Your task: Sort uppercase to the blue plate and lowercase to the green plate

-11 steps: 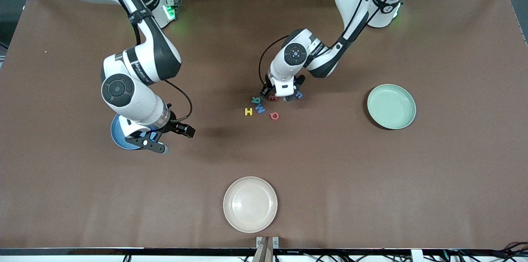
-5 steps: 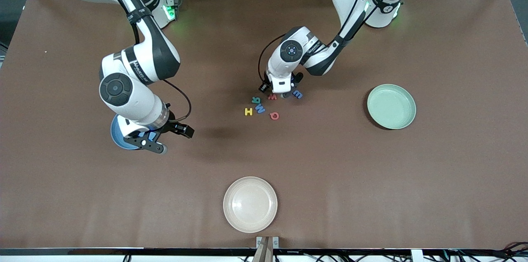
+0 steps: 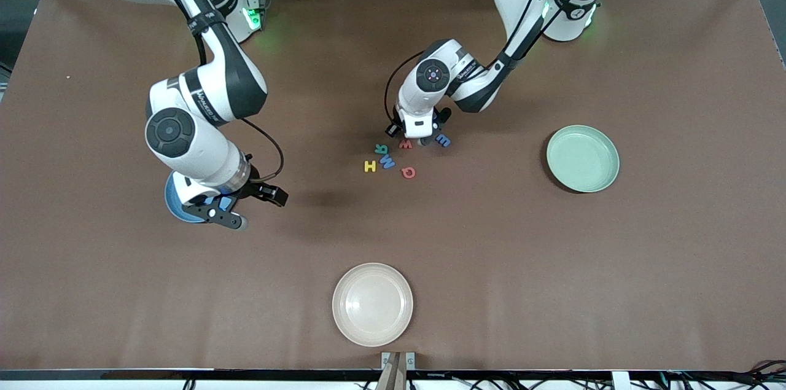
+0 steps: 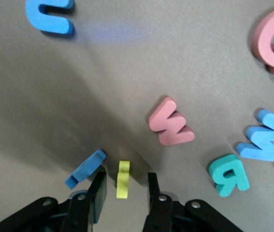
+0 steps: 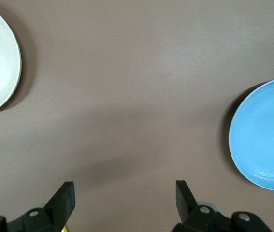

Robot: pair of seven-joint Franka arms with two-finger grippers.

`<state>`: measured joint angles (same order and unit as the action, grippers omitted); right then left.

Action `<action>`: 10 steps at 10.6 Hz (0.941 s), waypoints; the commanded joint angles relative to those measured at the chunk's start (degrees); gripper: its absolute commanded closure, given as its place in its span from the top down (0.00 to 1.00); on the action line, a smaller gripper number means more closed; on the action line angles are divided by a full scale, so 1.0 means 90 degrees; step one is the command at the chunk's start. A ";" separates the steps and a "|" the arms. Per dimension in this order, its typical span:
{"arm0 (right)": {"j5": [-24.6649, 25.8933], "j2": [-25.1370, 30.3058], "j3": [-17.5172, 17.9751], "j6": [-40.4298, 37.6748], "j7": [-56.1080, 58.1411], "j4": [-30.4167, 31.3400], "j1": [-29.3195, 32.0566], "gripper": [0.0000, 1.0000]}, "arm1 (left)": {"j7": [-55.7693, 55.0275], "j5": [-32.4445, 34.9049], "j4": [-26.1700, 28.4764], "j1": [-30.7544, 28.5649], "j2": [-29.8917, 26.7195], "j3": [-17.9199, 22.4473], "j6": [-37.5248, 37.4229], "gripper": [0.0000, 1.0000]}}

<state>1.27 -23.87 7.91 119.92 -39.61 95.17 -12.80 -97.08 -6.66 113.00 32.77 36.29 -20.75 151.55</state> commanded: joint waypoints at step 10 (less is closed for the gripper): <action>-0.0024 0.0133 0.0098 -0.0082 -0.0003 0.0001 0.0007 0.87 | 0.0636 0.0447 -0.0309 -0.0184 -0.0632 0.0156 -0.1834 0.00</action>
<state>1.20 -23.76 8.09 119.92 -39.61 94.95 -12.86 -94.52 -3.94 110.55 32.01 33.77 -19.76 140.45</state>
